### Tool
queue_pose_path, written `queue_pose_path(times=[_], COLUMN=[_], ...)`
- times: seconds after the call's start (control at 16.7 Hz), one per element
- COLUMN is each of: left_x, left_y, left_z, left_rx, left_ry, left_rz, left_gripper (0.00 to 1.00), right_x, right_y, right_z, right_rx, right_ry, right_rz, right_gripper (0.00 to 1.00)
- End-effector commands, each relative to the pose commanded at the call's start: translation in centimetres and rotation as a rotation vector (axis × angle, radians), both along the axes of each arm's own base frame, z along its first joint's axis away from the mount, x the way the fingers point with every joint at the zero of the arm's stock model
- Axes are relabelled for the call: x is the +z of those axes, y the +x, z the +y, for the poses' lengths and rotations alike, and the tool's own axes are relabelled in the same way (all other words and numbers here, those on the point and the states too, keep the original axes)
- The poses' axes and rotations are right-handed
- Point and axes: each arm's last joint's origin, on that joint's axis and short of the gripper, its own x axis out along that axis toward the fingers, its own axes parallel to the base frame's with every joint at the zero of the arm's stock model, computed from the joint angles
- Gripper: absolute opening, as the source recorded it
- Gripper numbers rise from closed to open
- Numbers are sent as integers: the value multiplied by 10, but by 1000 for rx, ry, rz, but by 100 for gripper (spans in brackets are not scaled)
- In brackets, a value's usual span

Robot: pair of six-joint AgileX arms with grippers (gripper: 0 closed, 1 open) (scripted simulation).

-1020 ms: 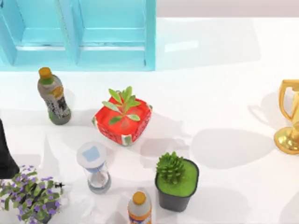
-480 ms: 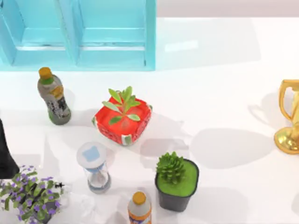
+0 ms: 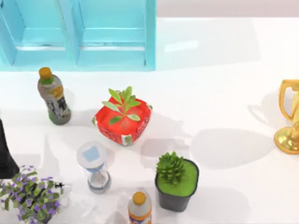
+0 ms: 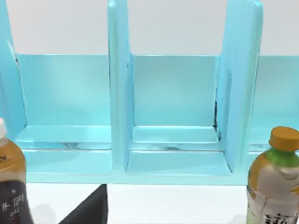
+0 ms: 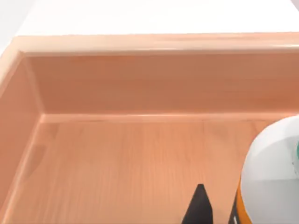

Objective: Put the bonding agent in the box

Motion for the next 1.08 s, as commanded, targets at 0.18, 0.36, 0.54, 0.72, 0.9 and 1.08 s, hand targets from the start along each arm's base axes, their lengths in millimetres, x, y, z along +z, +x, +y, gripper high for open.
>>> queue_pose_path(times=[0.18,0.36,0.54,0.72,0.9,1.08], left_x=[0,0,0,0,0,0], left_y=[0,0,0,0,0,0], left_z=[0,0,0,0,0,0], left_rx=[0,0,0,0,0,0], left_ry=[0,0,0,0,0,0], left_rz=[0,0,0,0,0,0], left_gripper=[100,100,100,100,100,100], right_x=[-3,-3,-3,-3,-3,-3], right_y=[4,4,4,4,4,4], right_z=[1,1,1,1,1,1], right_rx=[1,1,1,1,1,1], right_ry=[-1,-1,-1,-1,-1,-1], right_rz=[-3,-3,-3,-3,-3,-3], right_gripper=[0,0,23,45,68,90])
